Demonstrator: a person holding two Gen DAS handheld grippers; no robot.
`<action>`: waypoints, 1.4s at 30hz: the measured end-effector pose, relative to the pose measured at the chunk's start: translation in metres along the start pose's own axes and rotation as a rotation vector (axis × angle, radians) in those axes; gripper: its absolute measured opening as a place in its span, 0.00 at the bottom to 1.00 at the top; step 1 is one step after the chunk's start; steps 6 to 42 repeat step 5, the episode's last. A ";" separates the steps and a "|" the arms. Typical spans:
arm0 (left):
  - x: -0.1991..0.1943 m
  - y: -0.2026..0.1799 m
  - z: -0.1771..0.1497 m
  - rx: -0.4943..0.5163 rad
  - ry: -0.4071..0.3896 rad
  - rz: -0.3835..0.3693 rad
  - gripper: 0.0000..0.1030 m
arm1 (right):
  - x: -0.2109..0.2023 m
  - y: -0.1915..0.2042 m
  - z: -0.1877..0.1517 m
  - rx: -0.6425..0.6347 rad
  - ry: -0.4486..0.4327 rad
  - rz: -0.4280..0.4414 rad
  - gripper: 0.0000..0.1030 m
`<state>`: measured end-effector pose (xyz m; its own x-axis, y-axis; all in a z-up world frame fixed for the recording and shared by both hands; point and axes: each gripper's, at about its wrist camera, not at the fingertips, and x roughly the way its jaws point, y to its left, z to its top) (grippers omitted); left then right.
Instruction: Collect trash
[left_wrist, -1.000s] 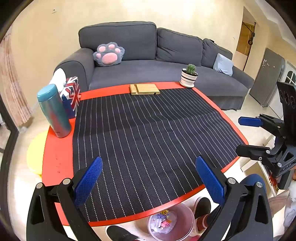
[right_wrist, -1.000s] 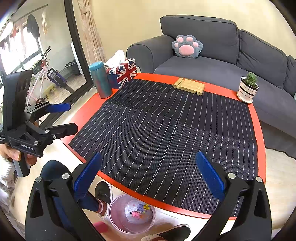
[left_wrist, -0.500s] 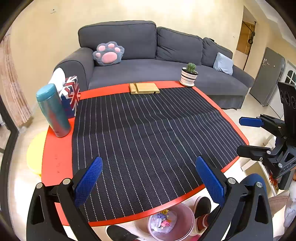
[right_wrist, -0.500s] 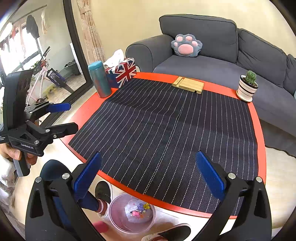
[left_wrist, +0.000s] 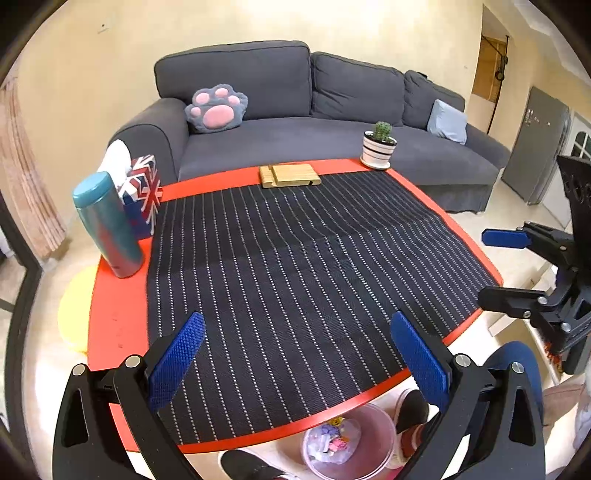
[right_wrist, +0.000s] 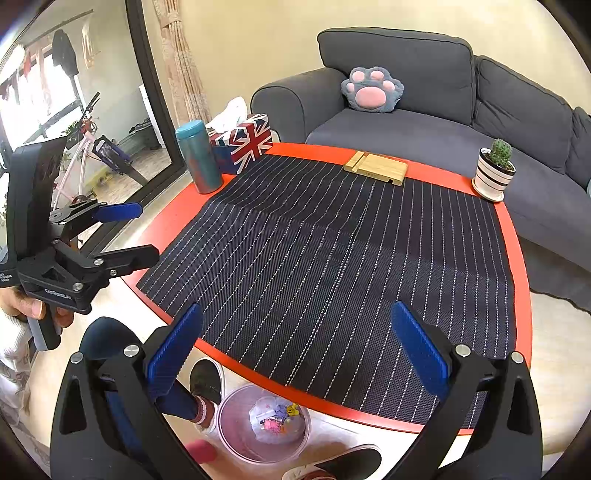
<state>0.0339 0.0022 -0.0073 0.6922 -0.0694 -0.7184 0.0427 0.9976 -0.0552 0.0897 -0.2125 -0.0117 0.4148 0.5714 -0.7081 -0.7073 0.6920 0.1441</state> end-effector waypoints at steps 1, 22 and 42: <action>0.001 0.000 0.000 0.001 0.003 0.002 0.94 | 0.000 0.000 -0.002 0.000 0.001 0.000 0.97; 0.001 -0.002 0.000 0.008 -0.004 0.011 0.94 | 0.001 -0.001 -0.005 0.002 0.001 0.000 0.97; 0.001 -0.002 0.000 0.008 -0.004 0.011 0.94 | 0.001 -0.001 -0.005 0.002 0.001 0.000 0.97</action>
